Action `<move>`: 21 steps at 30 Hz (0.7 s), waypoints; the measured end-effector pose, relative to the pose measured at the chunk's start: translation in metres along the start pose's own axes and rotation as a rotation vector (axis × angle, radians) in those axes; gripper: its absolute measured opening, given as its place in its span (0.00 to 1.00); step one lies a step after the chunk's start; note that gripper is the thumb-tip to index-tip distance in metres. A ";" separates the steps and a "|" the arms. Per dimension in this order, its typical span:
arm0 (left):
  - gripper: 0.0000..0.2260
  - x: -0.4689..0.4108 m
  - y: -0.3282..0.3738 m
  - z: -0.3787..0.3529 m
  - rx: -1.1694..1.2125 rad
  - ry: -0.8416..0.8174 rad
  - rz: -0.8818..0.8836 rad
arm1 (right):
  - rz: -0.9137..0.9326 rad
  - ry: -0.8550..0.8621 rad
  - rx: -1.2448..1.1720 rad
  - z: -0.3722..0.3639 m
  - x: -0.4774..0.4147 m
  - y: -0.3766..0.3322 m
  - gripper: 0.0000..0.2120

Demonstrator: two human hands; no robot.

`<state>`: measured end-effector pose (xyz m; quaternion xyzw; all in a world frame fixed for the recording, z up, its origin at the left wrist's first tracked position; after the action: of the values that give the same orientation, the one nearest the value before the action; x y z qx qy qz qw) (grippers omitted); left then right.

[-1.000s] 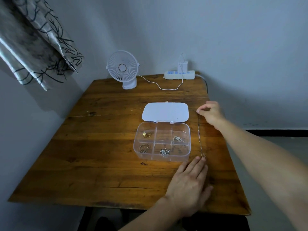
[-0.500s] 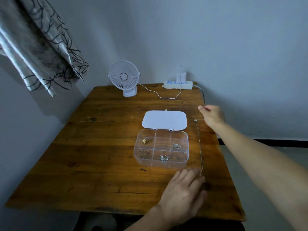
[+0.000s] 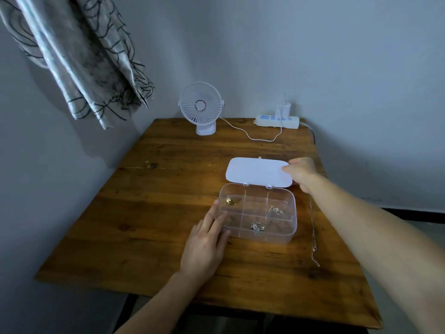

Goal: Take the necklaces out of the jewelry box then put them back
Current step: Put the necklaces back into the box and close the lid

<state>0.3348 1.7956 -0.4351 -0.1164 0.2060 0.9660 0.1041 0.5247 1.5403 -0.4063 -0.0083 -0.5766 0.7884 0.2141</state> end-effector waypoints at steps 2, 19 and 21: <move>0.21 -0.001 -0.001 -0.002 -0.003 0.018 0.008 | -0.011 0.015 -0.035 0.001 -0.002 0.000 0.21; 0.30 -0.013 0.012 0.022 0.662 0.016 0.426 | 0.238 -0.066 -0.360 0.042 0.106 -0.017 0.17; 0.30 -0.025 0.021 0.032 0.836 -0.017 0.540 | 0.248 -0.082 -0.333 0.042 0.122 -0.005 0.15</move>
<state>0.3473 1.7866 -0.3927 0.0007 0.5978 0.7940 -0.1103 0.4047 1.5463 -0.3591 -0.0824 -0.7019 0.7021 0.0874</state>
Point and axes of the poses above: each hand's wrist, its own x-axis away from the middle knuckle, its own z-axis out of the back of the hand, y = z × x, the point moved 5 cm from there along -x, towards the middle knuckle, and after that the axes turned 7 degrees about -x, right-handed, at the moved point
